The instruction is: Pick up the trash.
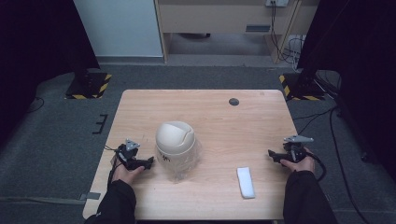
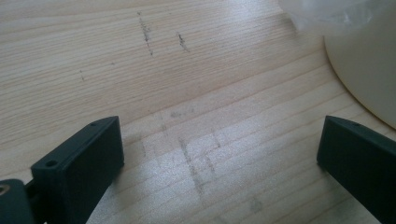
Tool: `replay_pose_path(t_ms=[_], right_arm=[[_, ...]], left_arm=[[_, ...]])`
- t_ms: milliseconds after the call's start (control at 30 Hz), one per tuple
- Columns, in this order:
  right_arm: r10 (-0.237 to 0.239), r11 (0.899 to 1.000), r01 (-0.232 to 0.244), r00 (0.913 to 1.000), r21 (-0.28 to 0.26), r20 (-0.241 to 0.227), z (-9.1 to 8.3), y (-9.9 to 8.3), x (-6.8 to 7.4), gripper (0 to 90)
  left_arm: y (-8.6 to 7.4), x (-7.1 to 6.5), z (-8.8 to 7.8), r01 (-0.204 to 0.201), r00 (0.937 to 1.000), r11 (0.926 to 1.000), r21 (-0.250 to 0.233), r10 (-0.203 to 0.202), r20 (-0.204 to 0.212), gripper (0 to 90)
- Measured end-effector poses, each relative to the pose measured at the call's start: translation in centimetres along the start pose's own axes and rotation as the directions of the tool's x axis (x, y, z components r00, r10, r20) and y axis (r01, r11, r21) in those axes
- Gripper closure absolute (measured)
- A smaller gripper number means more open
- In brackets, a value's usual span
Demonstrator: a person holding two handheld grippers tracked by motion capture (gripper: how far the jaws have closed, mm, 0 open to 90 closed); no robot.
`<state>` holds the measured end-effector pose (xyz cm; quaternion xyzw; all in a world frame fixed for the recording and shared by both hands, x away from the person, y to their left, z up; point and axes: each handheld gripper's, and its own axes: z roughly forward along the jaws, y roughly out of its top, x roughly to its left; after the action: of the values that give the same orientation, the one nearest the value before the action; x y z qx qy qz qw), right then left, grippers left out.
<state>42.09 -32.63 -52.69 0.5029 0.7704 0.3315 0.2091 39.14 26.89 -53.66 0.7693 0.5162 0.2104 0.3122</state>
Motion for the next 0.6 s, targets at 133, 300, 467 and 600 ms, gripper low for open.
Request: replay_pose_path(t_ms=[133,300,467,600], right_arm=[[0.009,0.998,-0.010,0.9999,-0.067,-0.008,-0.8,0.6,-0.2,23.2],[-0.014,0.990,0.009,0.9991,-0.142,-0.040,-1.8,1.7,0.0,22.2],[-0.033,0.981,0.019,0.9971,-0.191,-0.069,-2.5,2.7,0.4,21.1],[-0.047,0.970,0.026,0.9955,-0.243,-0.083,-3.5,4.0,0.7,20.9]], left_arm=[[0.0,0.0,0.0,-0.001,1.0000,1.0000,0.000,0.001,0.006,0.1],[0.0,0.0,0.0,-0.004,0.9999,1.0000,-0.001,0.004,0.010,0.6],[0.0,0.1,0.0,-0.009,0.9998,1.0000,-0.005,0.009,0.016,1.6],[0.0,0.0,0.0,-0.009,0.9998,0.9999,-0.005,0.009,0.016,1.6]])
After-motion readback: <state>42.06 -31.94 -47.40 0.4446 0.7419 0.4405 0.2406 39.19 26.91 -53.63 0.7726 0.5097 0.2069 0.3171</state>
